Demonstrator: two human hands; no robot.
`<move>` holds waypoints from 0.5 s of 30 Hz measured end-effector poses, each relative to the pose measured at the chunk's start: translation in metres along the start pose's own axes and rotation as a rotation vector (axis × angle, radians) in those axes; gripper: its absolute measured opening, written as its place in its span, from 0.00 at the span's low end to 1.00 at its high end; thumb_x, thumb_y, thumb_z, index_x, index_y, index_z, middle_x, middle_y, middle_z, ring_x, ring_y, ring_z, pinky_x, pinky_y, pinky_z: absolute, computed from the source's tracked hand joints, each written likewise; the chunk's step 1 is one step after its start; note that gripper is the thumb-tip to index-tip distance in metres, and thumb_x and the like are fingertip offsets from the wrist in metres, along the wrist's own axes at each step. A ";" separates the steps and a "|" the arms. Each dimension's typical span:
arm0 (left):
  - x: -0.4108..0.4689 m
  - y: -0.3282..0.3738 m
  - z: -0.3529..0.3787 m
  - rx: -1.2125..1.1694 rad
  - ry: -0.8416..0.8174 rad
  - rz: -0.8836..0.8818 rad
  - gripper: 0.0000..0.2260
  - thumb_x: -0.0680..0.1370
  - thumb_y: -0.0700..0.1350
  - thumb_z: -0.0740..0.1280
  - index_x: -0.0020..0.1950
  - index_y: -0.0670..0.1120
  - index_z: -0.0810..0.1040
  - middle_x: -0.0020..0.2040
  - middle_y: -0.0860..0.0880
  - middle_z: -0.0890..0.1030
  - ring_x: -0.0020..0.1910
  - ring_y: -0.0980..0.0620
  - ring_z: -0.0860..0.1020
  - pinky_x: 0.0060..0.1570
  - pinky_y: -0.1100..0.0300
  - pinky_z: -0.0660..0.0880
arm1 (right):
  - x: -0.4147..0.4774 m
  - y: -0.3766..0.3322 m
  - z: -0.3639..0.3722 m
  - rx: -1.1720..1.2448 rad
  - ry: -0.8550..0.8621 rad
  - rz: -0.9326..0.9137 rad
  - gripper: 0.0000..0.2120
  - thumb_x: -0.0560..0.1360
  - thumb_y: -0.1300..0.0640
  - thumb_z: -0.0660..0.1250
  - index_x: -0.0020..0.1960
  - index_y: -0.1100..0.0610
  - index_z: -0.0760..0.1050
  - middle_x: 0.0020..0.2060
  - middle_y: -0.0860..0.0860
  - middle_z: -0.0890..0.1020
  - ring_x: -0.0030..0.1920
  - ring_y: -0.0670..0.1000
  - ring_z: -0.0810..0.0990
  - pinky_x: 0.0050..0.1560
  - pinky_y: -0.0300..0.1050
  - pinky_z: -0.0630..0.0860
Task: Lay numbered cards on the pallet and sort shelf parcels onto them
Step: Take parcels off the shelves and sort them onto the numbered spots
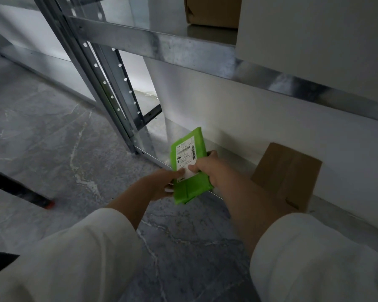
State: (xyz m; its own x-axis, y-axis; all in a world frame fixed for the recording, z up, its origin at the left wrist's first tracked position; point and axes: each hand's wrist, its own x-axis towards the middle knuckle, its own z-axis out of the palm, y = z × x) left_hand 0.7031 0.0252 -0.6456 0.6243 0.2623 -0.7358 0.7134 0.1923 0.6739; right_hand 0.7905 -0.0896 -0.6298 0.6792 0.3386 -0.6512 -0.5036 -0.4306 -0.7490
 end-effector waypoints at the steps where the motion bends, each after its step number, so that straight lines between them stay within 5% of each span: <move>1: -0.001 0.003 0.004 -0.020 0.006 -0.004 0.18 0.81 0.48 0.63 0.65 0.38 0.70 0.57 0.41 0.78 0.53 0.44 0.78 0.53 0.49 0.77 | 0.000 0.000 -0.002 -0.040 0.015 -0.006 0.32 0.71 0.68 0.71 0.69 0.60 0.58 0.65 0.61 0.71 0.63 0.62 0.74 0.64 0.61 0.72; 3: -0.003 0.010 0.011 -0.086 0.056 0.019 0.16 0.83 0.47 0.58 0.65 0.38 0.70 0.57 0.40 0.78 0.50 0.45 0.77 0.48 0.51 0.75 | 0.001 -0.002 -0.004 -0.069 0.024 -0.013 0.31 0.70 0.69 0.71 0.69 0.61 0.61 0.64 0.60 0.73 0.62 0.62 0.75 0.63 0.60 0.73; 9: -0.002 0.015 0.017 -0.329 0.264 0.100 0.11 0.82 0.46 0.61 0.52 0.38 0.73 0.60 0.39 0.78 0.60 0.40 0.77 0.61 0.47 0.75 | -0.011 0.004 -0.010 0.062 -0.050 -0.018 0.26 0.69 0.73 0.71 0.65 0.61 0.72 0.61 0.59 0.79 0.62 0.62 0.77 0.63 0.62 0.73; 13: -0.017 -0.009 0.026 -0.325 0.299 0.032 0.12 0.82 0.48 0.60 0.51 0.40 0.75 0.58 0.40 0.79 0.59 0.40 0.78 0.62 0.42 0.73 | -0.030 0.020 -0.013 0.141 -0.043 0.007 0.21 0.76 0.59 0.69 0.67 0.62 0.71 0.62 0.60 0.78 0.62 0.60 0.77 0.65 0.59 0.72; 15: -0.030 -0.024 0.033 -0.297 0.331 0.013 0.13 0.82 0.47 0.59 0.56 0.40 0.77 0.55 0.41 0.80 0.58 0.40 0.78 0.62 0.42 0.73 | -0.043 0.026 -0.015 0.123 -0.025 0.006 0.20 0.80 0.51 0.63 0.67 0.61 0.71 0.61 0.57 0.79 0.55 0.56 0.79 0.55 0.52 0.77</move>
State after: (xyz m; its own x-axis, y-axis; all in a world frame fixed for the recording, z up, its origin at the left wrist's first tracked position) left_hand 0.6778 -0.0180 -0.6419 0.4627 0.5464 -0.6982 0.5533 0.4374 0.7089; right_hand 0.7561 -0.1275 -0.6196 0.6635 0.3575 -0.6573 -0.5703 -0.3269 -0.7536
